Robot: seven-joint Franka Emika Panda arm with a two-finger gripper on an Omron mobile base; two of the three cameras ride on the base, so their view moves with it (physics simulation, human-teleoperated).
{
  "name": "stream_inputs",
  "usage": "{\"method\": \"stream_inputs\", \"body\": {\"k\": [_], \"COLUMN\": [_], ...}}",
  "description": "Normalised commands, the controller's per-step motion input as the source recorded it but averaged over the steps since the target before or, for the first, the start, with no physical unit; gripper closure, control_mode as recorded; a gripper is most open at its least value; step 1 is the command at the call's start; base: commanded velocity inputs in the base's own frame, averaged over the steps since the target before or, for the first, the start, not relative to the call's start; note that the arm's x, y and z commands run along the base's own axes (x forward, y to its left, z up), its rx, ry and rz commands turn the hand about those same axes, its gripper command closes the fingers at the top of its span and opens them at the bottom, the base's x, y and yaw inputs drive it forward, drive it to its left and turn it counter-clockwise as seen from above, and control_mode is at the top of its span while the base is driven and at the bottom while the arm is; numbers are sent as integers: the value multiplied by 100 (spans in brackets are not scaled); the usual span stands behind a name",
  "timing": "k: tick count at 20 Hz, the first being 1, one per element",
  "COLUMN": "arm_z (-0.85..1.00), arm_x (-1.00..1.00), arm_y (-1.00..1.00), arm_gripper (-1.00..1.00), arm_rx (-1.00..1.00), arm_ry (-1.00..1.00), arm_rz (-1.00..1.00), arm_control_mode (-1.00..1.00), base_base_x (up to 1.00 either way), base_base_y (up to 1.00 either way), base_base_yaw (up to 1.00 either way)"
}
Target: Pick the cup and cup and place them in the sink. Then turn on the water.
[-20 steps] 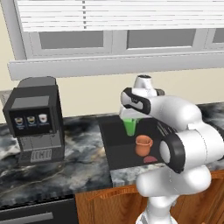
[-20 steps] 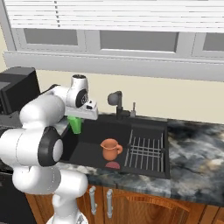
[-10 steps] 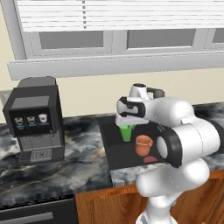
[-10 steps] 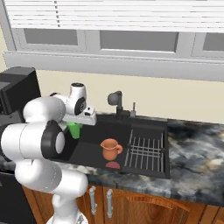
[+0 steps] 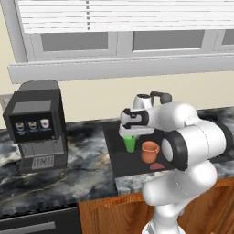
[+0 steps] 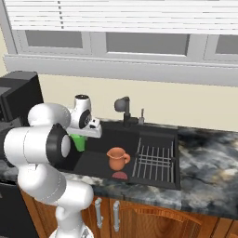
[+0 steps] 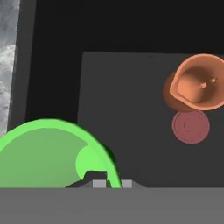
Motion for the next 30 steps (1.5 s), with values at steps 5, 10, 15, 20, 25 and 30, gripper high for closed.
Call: {"method": "stream_inputs", "body": {"k": [5, 10, 15, 20, 25, 30], "arm_z": [-28, -11, 0, 0, 0, 7], "arm_x": [11, 2, 0, 0, 0, 9], "arm_y": [0, -7, -19, -28, -31, -11], "arm_gripper": [100, 100, 100, 100, 100, 100], "arm_rx": [0, 0, 0, 0, 0, 0], "arm_ry": [-9, -10, -12, -5, 0, 0], "arm_rz": [0, 0, 0, 0, 0, -1], "arm_control_mode": [-100, -100, -100, -100, -100, -100], "base_base_x": [0, 0, 0, 0, 0, 0], "base_base_y": [0, 0, 0, 0, 0, 0], "base_base_yaw": [0, 0, 0, 0, 0, 0]}}
